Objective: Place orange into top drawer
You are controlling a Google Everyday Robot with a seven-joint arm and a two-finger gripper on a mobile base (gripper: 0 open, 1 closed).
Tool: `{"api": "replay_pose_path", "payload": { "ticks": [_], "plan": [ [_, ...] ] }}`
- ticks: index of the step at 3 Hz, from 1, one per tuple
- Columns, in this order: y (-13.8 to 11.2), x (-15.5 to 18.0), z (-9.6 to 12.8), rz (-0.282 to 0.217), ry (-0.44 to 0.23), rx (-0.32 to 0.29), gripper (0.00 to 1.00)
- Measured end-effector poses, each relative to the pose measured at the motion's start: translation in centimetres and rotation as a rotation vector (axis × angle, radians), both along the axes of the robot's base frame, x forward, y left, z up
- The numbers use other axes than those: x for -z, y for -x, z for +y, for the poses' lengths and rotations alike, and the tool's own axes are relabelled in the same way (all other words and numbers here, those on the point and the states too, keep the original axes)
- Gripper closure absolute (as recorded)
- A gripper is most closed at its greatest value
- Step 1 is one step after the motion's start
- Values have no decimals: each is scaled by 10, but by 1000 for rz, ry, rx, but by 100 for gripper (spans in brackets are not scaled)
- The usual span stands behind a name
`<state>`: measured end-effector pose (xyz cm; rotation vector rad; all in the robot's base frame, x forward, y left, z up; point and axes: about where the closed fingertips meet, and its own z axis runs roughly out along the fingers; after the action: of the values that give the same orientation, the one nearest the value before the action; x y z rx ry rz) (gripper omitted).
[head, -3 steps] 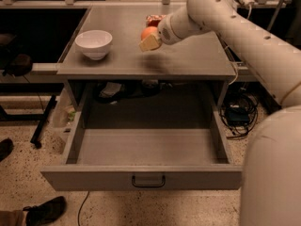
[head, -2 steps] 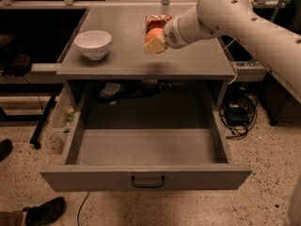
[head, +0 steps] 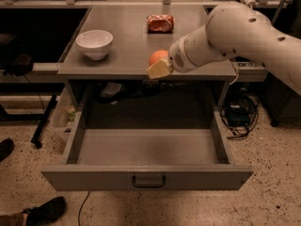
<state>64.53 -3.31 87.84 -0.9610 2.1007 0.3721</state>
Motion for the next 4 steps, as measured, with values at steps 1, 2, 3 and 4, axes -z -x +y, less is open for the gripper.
{"api": "replay_pose_path", "payload": {
  "ticks": [1,2,3,4],
  "plan": [
    [34,52,20,130,31,-34,100],
    [34,52,20,130,31,-35,100],
    [35,74,32,145,7,-71,100],
    [48,120,52,178,-46,-154,100]
  ]
}}
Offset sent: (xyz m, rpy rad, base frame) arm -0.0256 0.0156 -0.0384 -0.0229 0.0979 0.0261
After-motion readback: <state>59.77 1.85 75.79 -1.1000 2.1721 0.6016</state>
